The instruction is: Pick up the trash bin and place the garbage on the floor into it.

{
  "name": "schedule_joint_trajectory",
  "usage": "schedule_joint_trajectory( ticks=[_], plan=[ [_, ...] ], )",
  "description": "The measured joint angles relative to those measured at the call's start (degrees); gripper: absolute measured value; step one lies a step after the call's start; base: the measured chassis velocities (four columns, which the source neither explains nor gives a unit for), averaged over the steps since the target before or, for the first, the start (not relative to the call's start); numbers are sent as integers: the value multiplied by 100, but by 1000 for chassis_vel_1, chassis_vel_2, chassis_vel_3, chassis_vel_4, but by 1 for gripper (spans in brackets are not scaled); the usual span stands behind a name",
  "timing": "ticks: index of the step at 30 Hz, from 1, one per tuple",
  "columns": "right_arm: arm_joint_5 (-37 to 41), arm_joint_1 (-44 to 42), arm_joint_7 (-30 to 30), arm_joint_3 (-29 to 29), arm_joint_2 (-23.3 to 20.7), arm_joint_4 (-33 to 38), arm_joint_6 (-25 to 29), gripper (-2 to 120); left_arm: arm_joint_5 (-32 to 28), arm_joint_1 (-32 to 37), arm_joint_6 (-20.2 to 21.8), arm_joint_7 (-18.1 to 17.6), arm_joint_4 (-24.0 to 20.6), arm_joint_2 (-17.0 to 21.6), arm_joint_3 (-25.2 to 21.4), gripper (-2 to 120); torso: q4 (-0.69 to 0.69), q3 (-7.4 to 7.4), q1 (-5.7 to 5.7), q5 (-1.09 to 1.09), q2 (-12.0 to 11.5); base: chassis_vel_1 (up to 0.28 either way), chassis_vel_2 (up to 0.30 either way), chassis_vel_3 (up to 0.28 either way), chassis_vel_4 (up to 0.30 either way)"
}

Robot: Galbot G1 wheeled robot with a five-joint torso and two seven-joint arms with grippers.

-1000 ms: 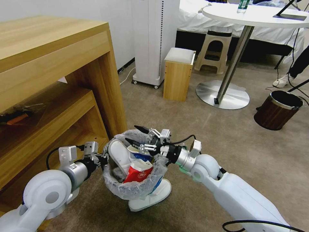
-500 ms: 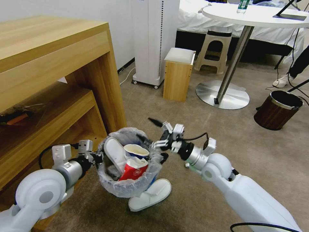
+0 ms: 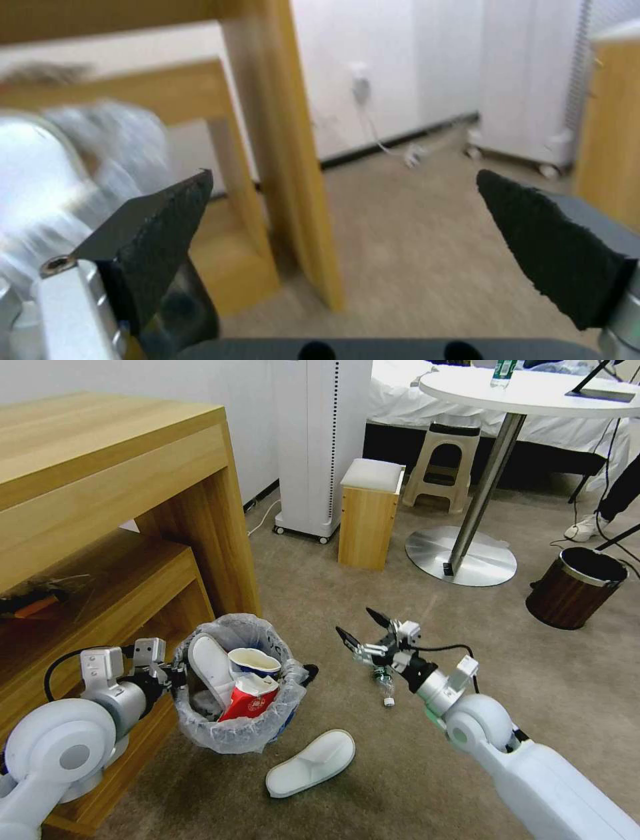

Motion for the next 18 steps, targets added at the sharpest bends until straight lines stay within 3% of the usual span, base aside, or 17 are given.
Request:
schedule_joint_trajectory(
  ticks=[9,18],
  plan=[
    [-294,-231,-27,76,-69,-236,-19,100,-41,-5,0,-9,-104,-39,-1,0,0,0,0,0,0,0,0,0,0],
    [-1001,-107,-550,-266,125,-1044,-104,100,-46,6,3,-6,-136,-135,41,0,0,0,0,0,0,0,0,0,0]
  ],
)
